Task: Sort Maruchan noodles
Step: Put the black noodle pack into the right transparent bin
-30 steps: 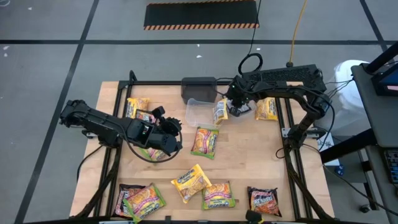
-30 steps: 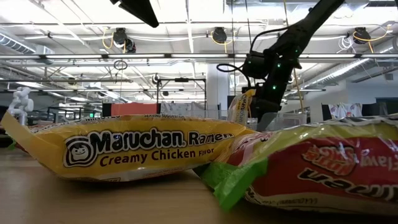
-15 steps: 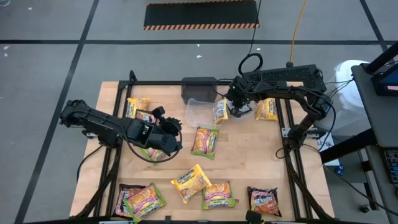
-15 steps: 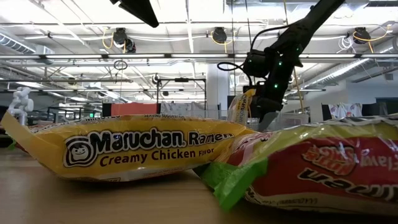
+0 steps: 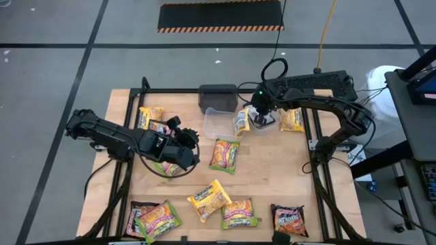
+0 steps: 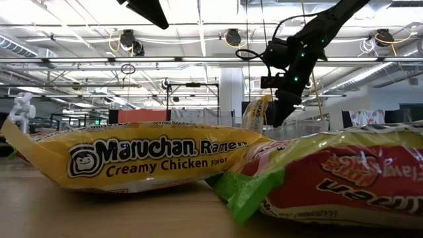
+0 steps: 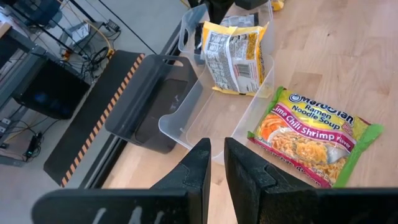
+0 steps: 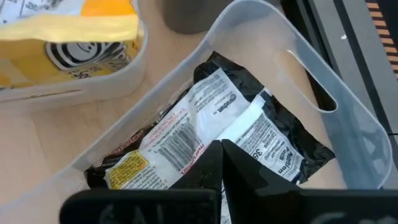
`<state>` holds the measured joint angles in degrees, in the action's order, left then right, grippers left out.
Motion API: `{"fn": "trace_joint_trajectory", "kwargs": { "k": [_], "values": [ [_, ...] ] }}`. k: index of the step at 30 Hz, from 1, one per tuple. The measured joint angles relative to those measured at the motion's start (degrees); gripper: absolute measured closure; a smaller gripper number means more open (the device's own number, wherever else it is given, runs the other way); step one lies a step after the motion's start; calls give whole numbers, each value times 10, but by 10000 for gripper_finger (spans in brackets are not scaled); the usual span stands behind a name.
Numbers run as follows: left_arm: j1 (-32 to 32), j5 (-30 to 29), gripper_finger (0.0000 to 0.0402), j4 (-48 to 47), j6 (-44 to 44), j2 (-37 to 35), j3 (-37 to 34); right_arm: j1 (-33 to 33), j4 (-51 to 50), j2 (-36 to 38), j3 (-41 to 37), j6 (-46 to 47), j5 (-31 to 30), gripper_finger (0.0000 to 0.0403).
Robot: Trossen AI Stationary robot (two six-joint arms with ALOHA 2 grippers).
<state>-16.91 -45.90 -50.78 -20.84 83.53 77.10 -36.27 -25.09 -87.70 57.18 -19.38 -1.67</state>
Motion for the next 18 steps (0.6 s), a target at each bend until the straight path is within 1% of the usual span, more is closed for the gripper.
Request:
{"fn": "trace_joint_trajectory", "kwargs": {
  "k": [5, 9, 12, 15, 18],
  "values": [
    [0, 3, 348, 0, 1, 0, 0, 0, -6, 0, 0, 0, 2, 402],
    [0, 14, 348, 0, 1, 0, 0, -2, -8, 0, 1, 33, 0, 402],
    [0, 14, 348, 0, 1, 0, 0, -4, -5, 0, 1, 31, -3, 400],
    [0, 14, 348, 0, 1, 0, 0, -4, -6, 0, 1, 23, -1, 384],
    [0, 14, 348, 0, 1, 0, 0, -4, -9, 0, 1, 3, 0, 357]
  ]
}}
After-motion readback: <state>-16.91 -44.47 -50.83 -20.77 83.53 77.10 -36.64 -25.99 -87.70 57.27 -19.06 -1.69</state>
